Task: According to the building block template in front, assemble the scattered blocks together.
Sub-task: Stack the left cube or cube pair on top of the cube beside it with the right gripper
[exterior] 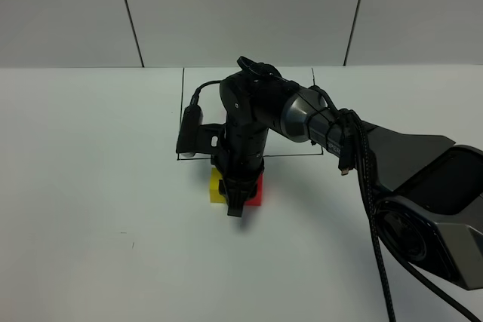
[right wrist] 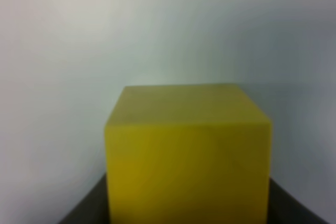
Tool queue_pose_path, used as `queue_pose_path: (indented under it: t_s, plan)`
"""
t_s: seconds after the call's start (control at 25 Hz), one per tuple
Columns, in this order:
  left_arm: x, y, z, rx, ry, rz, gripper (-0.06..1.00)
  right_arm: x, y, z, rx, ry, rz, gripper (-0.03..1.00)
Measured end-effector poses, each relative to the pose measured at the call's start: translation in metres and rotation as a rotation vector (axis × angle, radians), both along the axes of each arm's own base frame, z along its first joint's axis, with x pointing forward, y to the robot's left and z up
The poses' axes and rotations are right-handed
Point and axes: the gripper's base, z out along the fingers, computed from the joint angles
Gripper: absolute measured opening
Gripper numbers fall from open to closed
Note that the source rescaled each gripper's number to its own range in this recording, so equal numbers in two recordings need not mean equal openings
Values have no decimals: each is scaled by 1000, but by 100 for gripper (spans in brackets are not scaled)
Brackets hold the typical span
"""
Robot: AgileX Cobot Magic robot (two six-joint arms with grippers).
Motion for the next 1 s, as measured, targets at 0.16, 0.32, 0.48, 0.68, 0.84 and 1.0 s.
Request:
queue_pose_path:
  t_s: [0.16, 0.32, 0.48, 0.68, 0.84, 1.0]
  plan:
    - [0, 0, 0, 0, 0, 0, 2, 0, -1, 9, 20, 18, -164, 1]
    - [0, 0, 0, 0, 0, 0, 2, -3, -8, 26, 25, 81, -452, 1]
    - [0, 0, 0, 0, 0, 0, 2, -2, -15, 35, 42, 134, -782, 1]
    - [0, 0, 0, 0, 0, 0, 2, -2, -16, 36, 71, 175, -1096, 1]
    - [0, 0, 0, 0, 0, 0, 2, 3, -22, 36, 76, 164, -1264, 1]
    - [0, 0, 0, 0, 0, 0, 2, 5, -25, 36, 78, 140, -1373, 1]
